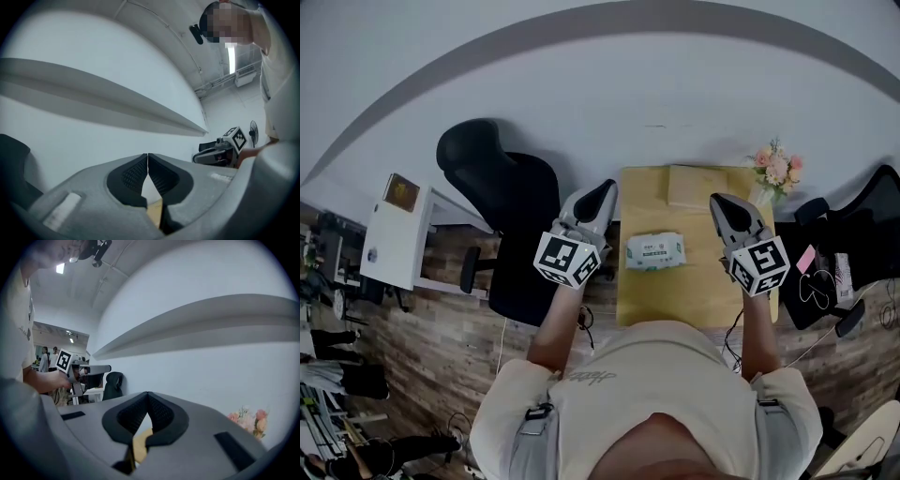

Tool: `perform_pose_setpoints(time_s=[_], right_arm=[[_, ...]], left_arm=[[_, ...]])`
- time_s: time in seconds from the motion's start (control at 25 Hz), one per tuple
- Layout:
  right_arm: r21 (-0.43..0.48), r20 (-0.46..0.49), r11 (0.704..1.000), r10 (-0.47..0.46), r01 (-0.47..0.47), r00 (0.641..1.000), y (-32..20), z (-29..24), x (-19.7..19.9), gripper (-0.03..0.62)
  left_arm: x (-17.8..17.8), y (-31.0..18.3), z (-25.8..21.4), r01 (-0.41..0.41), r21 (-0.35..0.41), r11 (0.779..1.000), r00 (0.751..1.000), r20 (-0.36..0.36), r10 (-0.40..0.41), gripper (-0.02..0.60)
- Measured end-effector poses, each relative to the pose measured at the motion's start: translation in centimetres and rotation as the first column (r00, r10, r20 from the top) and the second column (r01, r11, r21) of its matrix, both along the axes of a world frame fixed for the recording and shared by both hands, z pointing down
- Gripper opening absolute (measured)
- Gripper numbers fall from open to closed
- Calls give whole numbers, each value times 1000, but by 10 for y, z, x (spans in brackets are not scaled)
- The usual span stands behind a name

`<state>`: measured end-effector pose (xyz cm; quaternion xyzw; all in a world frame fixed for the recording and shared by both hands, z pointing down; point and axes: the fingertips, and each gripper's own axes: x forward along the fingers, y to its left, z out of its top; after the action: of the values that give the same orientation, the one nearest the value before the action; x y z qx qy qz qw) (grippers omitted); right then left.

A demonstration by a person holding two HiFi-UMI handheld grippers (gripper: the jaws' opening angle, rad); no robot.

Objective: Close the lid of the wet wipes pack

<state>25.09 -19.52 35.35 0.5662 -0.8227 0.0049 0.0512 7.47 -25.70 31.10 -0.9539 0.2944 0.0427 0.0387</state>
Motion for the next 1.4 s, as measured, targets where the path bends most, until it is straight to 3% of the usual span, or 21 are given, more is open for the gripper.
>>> perform_pose_setpoints(time_s=[0.4, 1.4], right_arm=[[73, -34, 997, 27, -24, 999, 8, -27, -6, 2], [20, -28, 1000, -1, 2, 1000, 6, -1, -14, 2]], left_arm=[[-7, 5, -6, 43, 78, 996, 997, 57, -48, 18], [-10, 11, 36, 46, -42, 998, 997, 66, -44, 18]])
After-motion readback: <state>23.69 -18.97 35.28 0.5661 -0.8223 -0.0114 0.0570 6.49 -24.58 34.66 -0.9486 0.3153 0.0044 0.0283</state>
